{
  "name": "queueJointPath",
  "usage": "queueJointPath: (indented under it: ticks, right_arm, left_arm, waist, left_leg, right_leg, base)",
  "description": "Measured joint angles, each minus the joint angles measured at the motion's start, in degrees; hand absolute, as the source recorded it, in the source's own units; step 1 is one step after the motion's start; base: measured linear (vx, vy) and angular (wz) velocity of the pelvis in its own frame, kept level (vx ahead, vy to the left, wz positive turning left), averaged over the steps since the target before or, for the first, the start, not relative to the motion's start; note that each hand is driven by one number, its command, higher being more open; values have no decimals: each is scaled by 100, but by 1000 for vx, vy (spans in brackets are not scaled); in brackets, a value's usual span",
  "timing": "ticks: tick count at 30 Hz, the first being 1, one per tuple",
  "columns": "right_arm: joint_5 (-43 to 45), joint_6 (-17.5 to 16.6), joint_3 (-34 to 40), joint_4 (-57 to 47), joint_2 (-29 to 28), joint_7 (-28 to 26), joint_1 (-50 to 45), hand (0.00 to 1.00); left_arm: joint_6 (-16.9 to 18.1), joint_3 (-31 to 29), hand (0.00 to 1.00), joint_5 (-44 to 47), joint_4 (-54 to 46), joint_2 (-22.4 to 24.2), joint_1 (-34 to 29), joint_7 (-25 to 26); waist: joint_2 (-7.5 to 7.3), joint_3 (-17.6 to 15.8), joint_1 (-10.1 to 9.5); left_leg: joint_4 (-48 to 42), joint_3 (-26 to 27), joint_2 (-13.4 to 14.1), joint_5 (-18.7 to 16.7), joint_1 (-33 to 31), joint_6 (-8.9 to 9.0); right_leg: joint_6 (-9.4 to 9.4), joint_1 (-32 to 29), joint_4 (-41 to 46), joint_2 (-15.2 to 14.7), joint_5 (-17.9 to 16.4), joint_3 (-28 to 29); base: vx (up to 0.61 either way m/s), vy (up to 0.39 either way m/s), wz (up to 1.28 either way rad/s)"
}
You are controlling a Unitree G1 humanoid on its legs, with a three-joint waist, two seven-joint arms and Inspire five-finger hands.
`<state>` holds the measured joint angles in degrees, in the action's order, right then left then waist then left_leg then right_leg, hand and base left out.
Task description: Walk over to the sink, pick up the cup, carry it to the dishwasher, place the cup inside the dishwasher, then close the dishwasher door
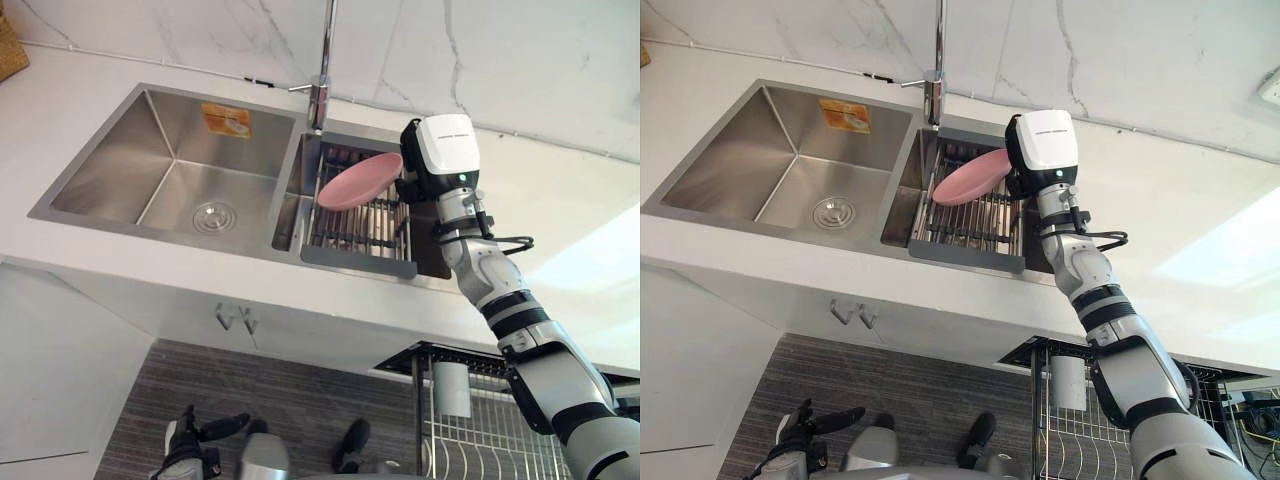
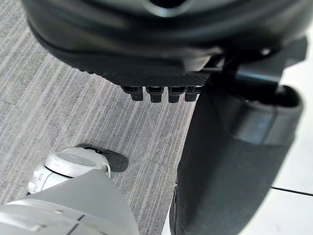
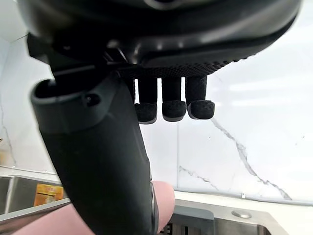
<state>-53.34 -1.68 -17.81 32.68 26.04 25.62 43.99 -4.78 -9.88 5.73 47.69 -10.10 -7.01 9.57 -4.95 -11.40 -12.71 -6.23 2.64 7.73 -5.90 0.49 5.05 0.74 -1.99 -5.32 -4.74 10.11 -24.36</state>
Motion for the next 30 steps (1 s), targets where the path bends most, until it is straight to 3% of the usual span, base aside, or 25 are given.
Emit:
queueJointPath:
  ticks: [3,4,11,30]
  right_arm:
    - [32,-111,-1,-3,0,-279,-1,0]
    - [29,-160,-8,-3,0,-402,-1,100]
    - [18,-229,-79,20,8,-864,-4,100]
    - [-253,-60,-462,121,-163,-899,-144,100]
  left_arm:
    - [-47,0,100,4,0,3,-6,-3]
    - [-70,0,100,4,0,3,-3,-7]
    - [-136,1,100,2,-1,4,37,-23]
    - [-240,6,100,2,0,6,241,-11]
  waist:
    - [38,3,9]
    - [55,9,18]
    - [86,21,45]
    - [82,22,-39]
  left_leg:
    - [0,30,10,1,8,0]
    - [0,33,15,1,10,1]
    - [13,31,18,1,16,3]
    - [5,-58,19,0,-69,4]
  right_leg:
    - [-1,-3,0,9,-1,26]
    - [-2,-2,0,14,0,29]
    - [-10,-2,0,17,7,24]
    - [-10,-23,0,15,7,-58]
  base:
    - [-16,8,-5]
    - [0,0,0]
    - [0,0,0]
    - [0,0,2]
